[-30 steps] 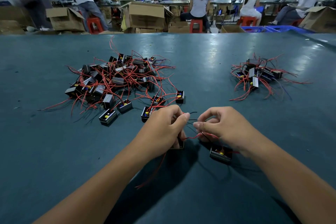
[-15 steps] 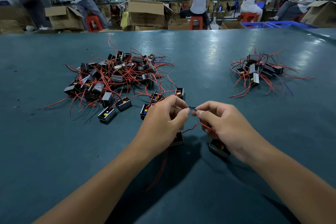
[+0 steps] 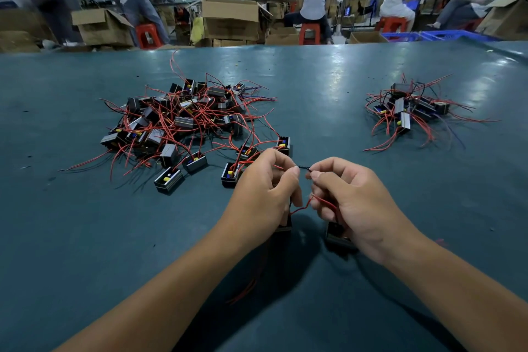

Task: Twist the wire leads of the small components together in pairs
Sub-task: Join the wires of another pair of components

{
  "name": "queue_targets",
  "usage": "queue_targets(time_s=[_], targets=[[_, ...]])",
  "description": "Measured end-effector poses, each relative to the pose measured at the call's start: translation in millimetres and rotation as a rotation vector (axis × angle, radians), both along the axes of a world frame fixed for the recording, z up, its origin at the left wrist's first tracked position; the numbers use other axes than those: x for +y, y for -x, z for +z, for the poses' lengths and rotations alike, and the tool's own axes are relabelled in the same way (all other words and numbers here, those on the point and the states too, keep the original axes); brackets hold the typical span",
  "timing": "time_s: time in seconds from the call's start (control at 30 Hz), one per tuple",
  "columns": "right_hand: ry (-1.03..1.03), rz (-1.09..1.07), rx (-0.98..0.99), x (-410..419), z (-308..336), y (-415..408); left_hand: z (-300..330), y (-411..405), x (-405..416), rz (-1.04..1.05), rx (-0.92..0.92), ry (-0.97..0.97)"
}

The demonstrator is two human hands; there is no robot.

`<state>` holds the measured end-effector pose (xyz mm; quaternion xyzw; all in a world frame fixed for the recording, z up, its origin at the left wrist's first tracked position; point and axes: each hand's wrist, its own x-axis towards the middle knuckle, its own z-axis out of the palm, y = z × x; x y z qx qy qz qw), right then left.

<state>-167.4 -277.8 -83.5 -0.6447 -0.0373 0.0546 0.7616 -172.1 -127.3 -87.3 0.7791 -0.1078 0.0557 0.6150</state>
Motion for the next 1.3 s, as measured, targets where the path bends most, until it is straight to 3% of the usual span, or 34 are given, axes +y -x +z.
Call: queue_targets(time_s=[0.67, 1.0, 1.3], targets=[[0.003, -0.093, -0.084, 3, -6, 1, -5, -1, -3, 0.009, -0.002, 0.272], [-0.013, -0.116, -0.097, 6, -7, 2, -2, 2, -3, 0.039, -0.102, 0.204], [0.046, -0.155, -0.191, 5, -7, 3, 3, 10, -5, 0.072, -0.224, 0.020]])
